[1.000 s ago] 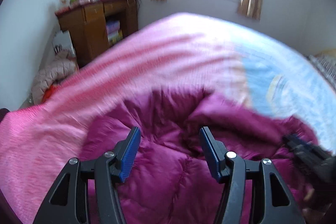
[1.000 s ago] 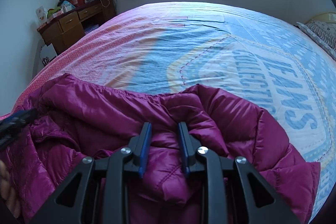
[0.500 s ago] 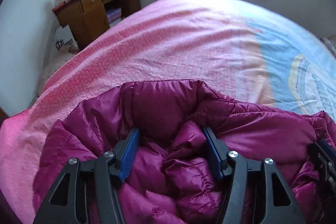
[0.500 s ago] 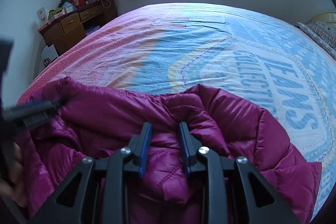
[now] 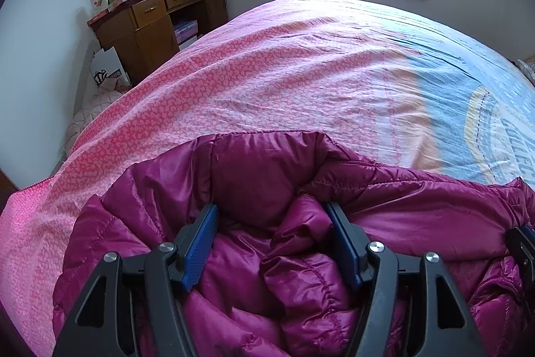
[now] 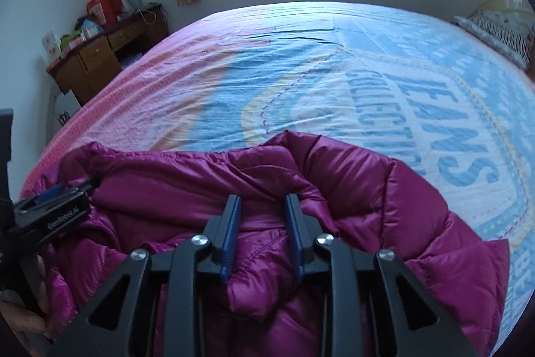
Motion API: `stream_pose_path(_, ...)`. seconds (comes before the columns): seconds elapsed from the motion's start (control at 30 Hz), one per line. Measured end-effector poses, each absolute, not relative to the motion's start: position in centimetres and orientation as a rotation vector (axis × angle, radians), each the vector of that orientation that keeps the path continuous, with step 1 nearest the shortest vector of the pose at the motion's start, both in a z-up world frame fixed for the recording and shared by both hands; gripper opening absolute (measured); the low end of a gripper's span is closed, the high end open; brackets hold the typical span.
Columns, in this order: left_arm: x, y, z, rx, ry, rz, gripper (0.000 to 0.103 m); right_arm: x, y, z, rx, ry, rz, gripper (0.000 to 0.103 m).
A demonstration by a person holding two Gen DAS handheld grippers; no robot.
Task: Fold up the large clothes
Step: 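Lower the folded hem onto the jacket and open both grippers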
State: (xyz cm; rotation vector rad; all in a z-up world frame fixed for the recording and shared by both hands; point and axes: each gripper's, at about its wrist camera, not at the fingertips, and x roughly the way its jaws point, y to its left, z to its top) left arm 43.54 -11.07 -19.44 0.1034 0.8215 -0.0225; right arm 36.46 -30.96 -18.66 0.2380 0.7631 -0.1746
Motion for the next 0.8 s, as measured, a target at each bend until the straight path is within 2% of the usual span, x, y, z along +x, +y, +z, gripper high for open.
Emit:
stream_pose_path(0.13,43.3,-11.0,-19.4,0.092,0.82,-0.029,0.067,36.5,-30.8,-18.6,0.235,0.759,-0.178,0.029)
stream_pose_path(0.23,42.8,-10.0,-19.0,0.048,0.84,-0.075,0.067,36.5,-31.2,-18.6,0.238,0.767,-0.166,0.035)
stream_pose_path(0.3,41.4,-9.4,-18.3,0.058,0.854,-0.13,0.067,36.1,-30.7,-18.4,0.215,0.797,-0.147,0.05)
stream_pose_path(0.33,40.0,-8.8,-17.7,0.076,0.841,-0.161,0.067,35.6,-30.1,-18.0,0.187,0.82,-0.144,0.055)
stream_pose_path(0.4,37.3,-7.9,-16.8,0.117,0.812,-0.193,0.067,32.9,-28.8,-16.6,0.149,0.792,-0.183,0.076)
stream_pose_path(0.53,30.3,-4.6,-15.2,0.18,0.738,-0.206,0.067,24.5,-26.8,-13.6,0.155,0.643,-0.124,0.078)
stream_pose_path(0.8,18.3,4.5,-15.2,0.2,0.68,-0.275,0.071,5.7,-25.0,-10.3,0.126,0.54,-0.15,0.078)
